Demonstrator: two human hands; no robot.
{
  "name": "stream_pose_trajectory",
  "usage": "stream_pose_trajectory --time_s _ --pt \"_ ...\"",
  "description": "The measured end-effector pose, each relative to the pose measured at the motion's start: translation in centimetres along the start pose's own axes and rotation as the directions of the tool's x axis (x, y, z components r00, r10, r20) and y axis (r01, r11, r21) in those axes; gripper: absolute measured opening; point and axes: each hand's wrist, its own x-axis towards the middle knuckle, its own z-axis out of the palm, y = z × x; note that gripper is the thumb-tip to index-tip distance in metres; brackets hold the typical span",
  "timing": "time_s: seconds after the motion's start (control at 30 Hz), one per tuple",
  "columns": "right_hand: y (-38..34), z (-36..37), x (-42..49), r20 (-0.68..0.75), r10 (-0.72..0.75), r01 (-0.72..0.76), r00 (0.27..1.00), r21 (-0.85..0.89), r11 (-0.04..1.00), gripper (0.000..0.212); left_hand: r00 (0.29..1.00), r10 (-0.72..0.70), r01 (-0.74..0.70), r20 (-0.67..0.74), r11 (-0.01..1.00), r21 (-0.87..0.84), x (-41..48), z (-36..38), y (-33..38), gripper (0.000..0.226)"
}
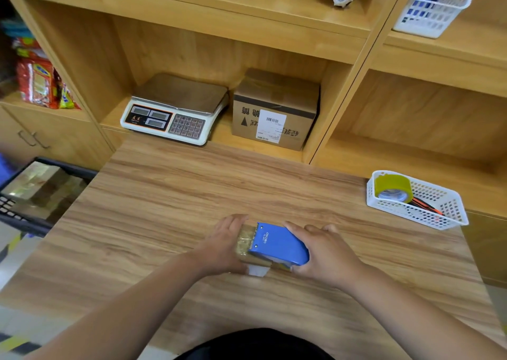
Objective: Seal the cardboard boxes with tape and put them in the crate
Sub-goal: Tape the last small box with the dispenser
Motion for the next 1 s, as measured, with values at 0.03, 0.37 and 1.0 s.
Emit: stream_pose_trajectory --time_s 0.03,0.37,1.0 --pt "0.0 -0.1 0.0 0.003 0.001 -0.001 1.000 0.001 1.000 0.086 1.000 0.020 -0.020 0.001 0.999 0.044 0.3 0.0 0.4 0.114" --pt "0.7 -0.8 0.0 0.031 -0.013 0.011 0.999 0.052 0.999 0.084 0.995 0.094 -0.097 0.025 0.970 0.224 1.7 0.7 -0.1 0.100" --pt "6.5 -0.5 -2.9 0.038 -0.038 0.034 0.999 0.093 0.995 0.081 0.994 0.083 -0.096 0.068 0.974 0.206 1.9 0.2 0.5 0.098"
